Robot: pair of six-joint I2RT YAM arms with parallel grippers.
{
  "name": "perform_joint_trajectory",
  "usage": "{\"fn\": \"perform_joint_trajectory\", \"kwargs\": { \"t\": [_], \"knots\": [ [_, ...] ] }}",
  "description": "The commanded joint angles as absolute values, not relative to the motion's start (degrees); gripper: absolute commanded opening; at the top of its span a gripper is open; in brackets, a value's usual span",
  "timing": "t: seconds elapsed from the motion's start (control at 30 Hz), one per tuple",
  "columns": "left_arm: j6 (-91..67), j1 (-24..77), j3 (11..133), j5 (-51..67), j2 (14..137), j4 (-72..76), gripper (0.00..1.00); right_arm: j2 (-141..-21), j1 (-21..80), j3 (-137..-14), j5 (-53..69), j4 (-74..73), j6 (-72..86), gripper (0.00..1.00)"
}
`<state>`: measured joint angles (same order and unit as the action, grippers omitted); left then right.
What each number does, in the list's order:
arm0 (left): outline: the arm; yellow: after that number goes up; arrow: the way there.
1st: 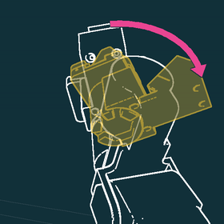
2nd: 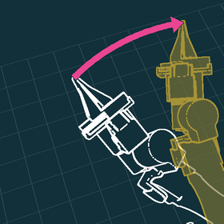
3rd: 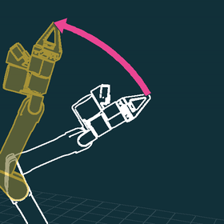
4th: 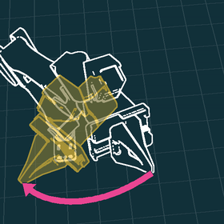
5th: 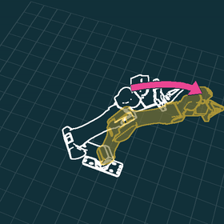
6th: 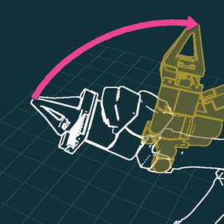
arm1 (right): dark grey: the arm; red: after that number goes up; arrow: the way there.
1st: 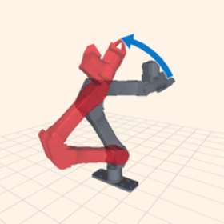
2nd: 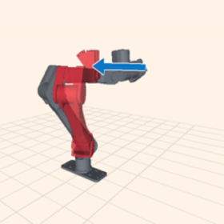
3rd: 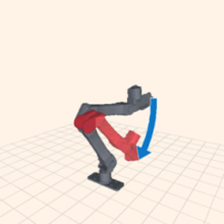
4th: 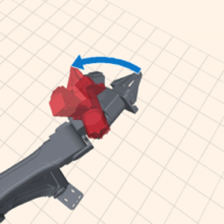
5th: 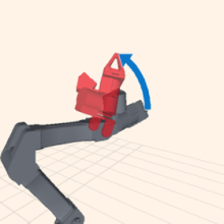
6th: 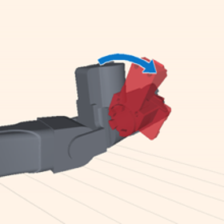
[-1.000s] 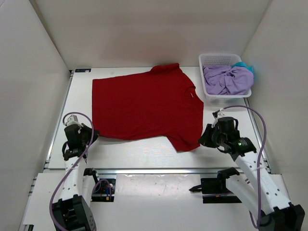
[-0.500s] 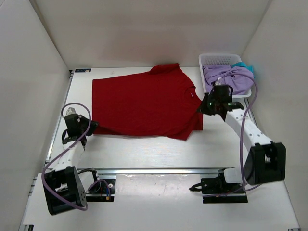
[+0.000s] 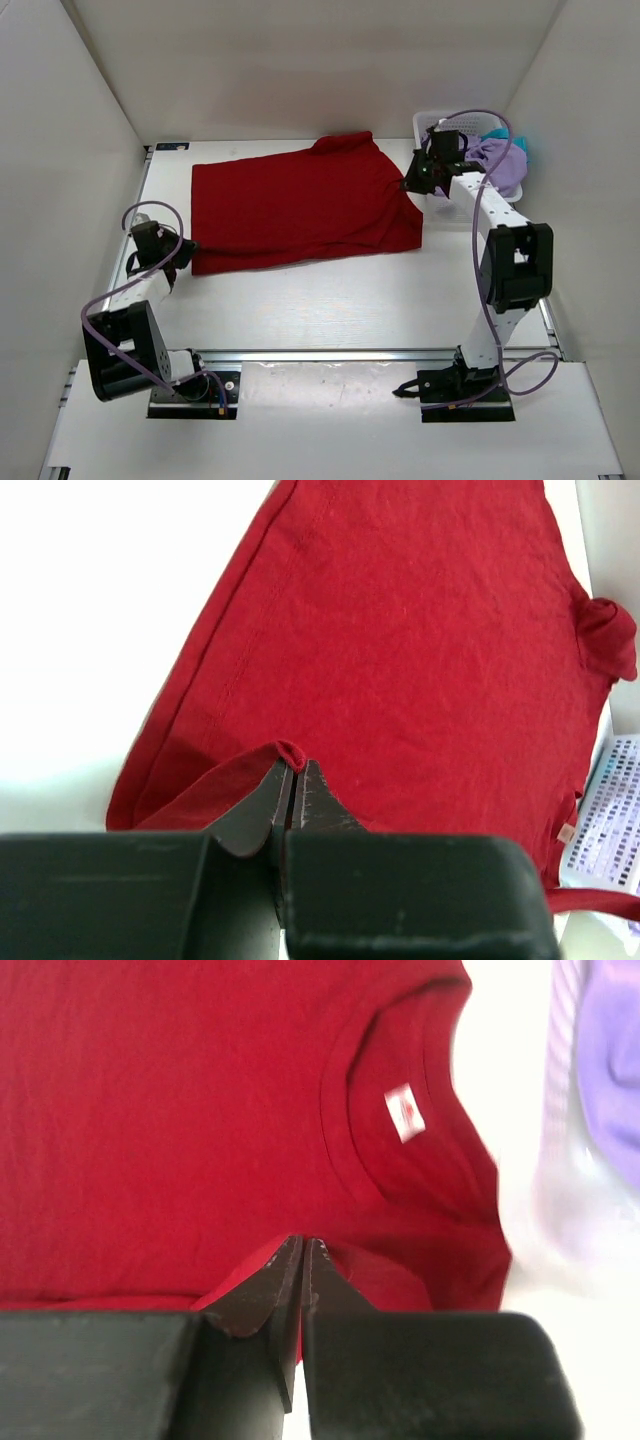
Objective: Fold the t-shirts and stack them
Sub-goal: Fold the flattened tshirt in 1/3 of the way
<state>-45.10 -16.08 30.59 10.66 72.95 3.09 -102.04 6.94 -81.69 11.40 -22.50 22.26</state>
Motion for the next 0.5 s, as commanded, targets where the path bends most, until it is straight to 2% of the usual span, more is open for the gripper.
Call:
{"fn": "perform_joint_trajectory", "kwargs": {
  "t": [0.0, 0.47],
  "knots": [
    [-45.61, -16.87, 33.13, 9.23, 75.48, 5.36, 0.00, -106.50, 6.77, -89.45, 10.99, -23.81, 20.83, 0.00],
    [-44.83, -17.41, 39.54, 7.12, 82.88, 6.42, 0.00, -123.65, 6.77, -109.50, 11.34, -29.97, 19.51, 0.00]
  ]
}}
